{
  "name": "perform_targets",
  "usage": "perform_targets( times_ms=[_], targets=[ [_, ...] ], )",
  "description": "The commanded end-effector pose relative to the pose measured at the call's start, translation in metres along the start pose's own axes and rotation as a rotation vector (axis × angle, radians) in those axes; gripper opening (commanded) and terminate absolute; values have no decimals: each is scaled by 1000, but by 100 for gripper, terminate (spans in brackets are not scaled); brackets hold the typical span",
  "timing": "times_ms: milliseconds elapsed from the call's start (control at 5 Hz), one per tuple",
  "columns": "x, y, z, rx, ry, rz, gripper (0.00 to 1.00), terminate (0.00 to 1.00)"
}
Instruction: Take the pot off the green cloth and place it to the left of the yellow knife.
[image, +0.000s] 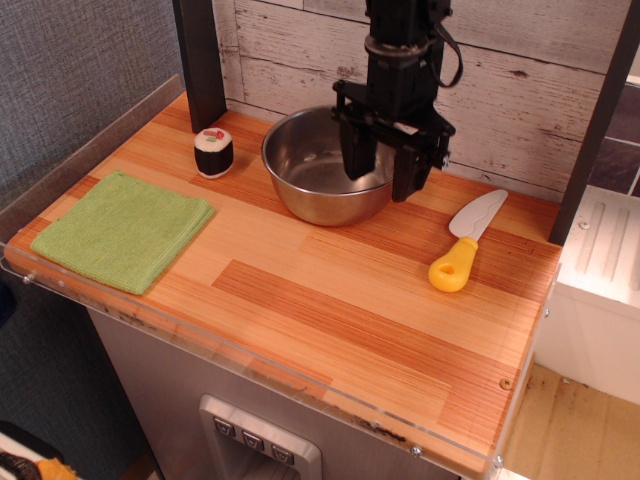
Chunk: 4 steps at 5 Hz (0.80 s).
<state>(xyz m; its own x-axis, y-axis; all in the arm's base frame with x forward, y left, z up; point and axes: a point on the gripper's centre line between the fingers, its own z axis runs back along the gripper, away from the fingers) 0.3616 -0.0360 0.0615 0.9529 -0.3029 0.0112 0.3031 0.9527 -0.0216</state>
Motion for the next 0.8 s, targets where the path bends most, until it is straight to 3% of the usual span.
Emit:
perform_targets(
  times_ms=[0, 200, 600],
  targets=[
    [-34, 35, 95, -26, -196, 136, 100, 0],
    [-63, 52, 107, -20, -177, 157, 100, 0],
    [-85, 54, 97, -8, -128, 113, 100, 0]
  ],
)
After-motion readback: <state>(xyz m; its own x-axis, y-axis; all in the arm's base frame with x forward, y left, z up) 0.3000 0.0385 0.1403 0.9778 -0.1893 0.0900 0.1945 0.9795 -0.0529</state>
